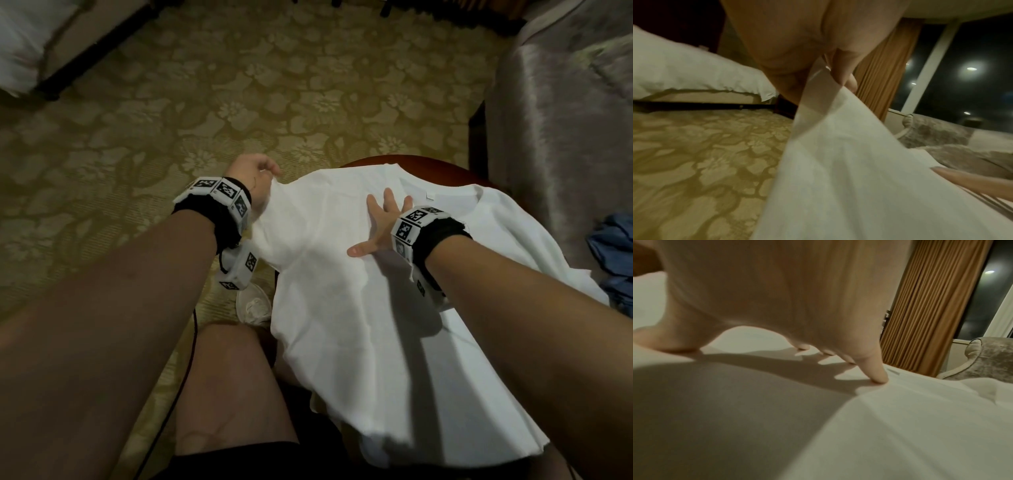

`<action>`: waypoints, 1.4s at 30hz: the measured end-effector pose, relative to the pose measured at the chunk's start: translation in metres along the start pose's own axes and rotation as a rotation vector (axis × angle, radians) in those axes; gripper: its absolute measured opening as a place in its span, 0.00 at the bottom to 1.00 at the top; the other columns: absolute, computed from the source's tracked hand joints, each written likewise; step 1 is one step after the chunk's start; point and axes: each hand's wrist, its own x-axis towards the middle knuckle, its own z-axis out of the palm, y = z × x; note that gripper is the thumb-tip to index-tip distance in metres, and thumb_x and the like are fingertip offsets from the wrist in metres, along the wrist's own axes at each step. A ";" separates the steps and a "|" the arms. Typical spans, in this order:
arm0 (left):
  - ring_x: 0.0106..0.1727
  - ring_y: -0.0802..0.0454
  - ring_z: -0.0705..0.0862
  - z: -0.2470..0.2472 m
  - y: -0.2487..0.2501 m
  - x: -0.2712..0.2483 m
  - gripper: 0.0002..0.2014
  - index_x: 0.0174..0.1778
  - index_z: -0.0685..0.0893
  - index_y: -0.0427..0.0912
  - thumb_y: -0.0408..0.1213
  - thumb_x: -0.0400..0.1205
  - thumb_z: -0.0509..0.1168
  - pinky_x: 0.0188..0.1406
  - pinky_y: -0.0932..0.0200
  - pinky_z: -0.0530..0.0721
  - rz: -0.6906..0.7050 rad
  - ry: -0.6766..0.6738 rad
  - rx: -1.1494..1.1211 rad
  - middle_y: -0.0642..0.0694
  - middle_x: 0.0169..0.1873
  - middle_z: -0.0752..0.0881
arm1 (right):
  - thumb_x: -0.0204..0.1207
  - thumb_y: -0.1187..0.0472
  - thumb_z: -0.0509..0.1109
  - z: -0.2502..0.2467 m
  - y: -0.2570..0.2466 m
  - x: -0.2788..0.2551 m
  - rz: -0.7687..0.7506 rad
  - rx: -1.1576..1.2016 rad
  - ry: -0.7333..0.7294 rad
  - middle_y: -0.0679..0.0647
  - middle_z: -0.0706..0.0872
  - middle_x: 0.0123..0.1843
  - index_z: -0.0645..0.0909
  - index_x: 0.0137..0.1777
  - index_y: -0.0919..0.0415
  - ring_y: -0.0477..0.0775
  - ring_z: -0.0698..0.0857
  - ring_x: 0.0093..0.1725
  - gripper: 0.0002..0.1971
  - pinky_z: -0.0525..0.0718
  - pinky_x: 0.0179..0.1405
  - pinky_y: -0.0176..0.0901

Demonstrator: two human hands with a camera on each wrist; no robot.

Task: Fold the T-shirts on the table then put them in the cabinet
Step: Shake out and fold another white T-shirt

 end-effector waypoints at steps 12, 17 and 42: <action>0.46 0.43 0.76 0.023 0.071 -0.039 0.17 0.55 0.70 0.37 0.32 0.76 0.69 0.30 0.56 0.71 0.158 -0.267 0.595 0.39 0.53 0.75 | 0.61 0.26 0.70 -0.004 0.013 -0.017 -0.063 0.234 0.095 0.53 0.40 0.86 0.42 0.84 0.46 0.67 0.42 0.84 0.58 0.54 0.78 0.71; 0.42 0.46 0.74 0.045 0.107 -0.063 0.11 0.53 0.72 0.36 0.29 0.77 0.65 0.24 0.58 0.68 0.191 -0.293 0.705 0.38 0.52 0.74 | 0.80 0.50 0.67 -0.002 0.054 -0.043 -0.040 0.488 0.290 0.59 0.71 0.78 0.69 0.77 0.59 0.60 0.72 0.75 0.27 0.72 0.71 0.50; 0.81 0.35 0.29 0.118 0.038 -0.042 0.65 0.81 0.30 0.55 0.81 0.60 0.61 0.80 0.34 0.40 -0.022 -0.482 0.952 0.42 0.81 0.28 | 0.83 0.53 0.60 0.033 0.072 -0.023 -0.172 0.090 0.092 0.55 0.38 0.86 0.43 0.85 0.54 0.64 0.42 0.84 0.36 0.51 0.82 0.61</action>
